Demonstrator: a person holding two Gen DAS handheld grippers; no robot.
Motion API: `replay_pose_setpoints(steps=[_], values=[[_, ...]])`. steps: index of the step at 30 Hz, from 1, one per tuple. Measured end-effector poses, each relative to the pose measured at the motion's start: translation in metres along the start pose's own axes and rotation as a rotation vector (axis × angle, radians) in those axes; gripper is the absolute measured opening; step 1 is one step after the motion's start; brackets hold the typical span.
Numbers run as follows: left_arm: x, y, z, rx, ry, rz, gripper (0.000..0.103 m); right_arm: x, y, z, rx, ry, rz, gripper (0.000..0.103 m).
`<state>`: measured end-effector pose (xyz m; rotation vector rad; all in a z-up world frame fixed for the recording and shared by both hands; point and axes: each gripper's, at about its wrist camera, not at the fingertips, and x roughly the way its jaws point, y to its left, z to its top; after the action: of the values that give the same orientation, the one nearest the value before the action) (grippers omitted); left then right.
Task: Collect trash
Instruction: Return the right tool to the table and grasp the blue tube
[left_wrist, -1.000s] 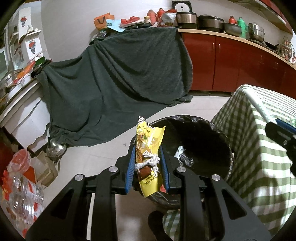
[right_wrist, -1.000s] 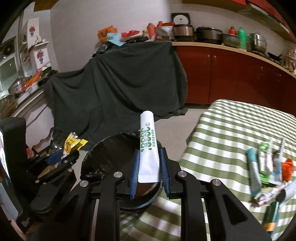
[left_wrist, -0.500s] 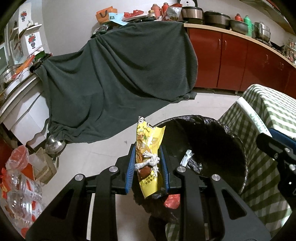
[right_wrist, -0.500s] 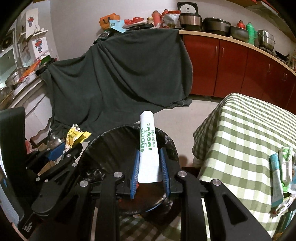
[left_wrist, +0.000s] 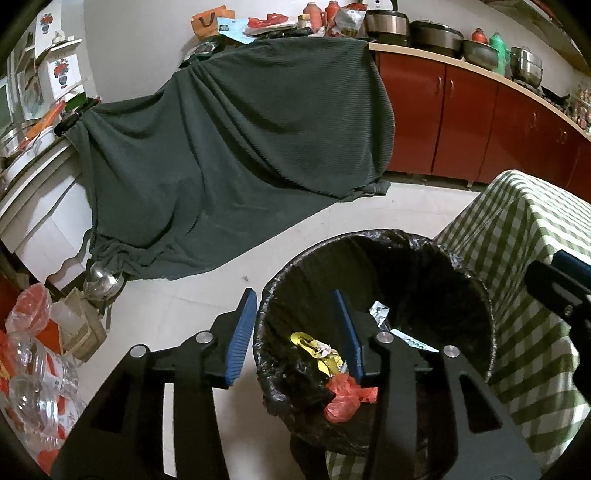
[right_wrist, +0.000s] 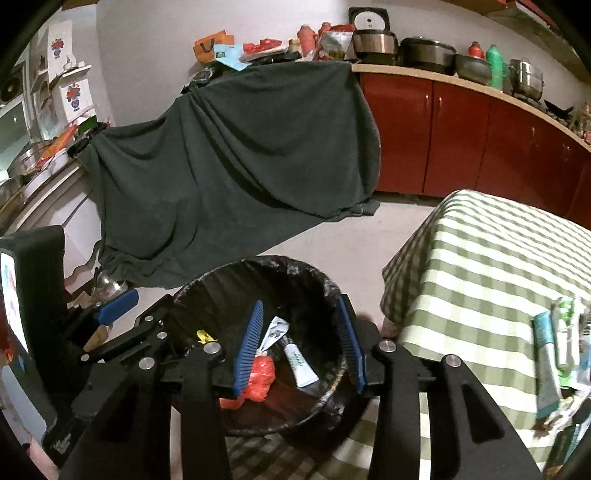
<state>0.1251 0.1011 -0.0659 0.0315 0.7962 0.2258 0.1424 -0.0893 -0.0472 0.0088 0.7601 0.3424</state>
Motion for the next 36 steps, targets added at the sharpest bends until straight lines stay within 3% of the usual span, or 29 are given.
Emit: replay_pose_setpoints(steps=[10,22,36], values=[[-0.036,-0.020,-0.005,0.015,-0.032,-0.062,0.047,-0.051,-0.046,-0.021,0.043,-0.059,-0.108,0.043],[-0.085,-0.078,-0.021,0.089,-0.056,-0.180,0.047,-0.119,-0.127,-0.083,0.159,-0.068,-0.291,0.043],[-0.113,-0.140,-0.047,0.188,-0.050,-0.265,0.048,-0.148,-0.167,-0.136,0.249,-0.044,-0.356,0.043]])
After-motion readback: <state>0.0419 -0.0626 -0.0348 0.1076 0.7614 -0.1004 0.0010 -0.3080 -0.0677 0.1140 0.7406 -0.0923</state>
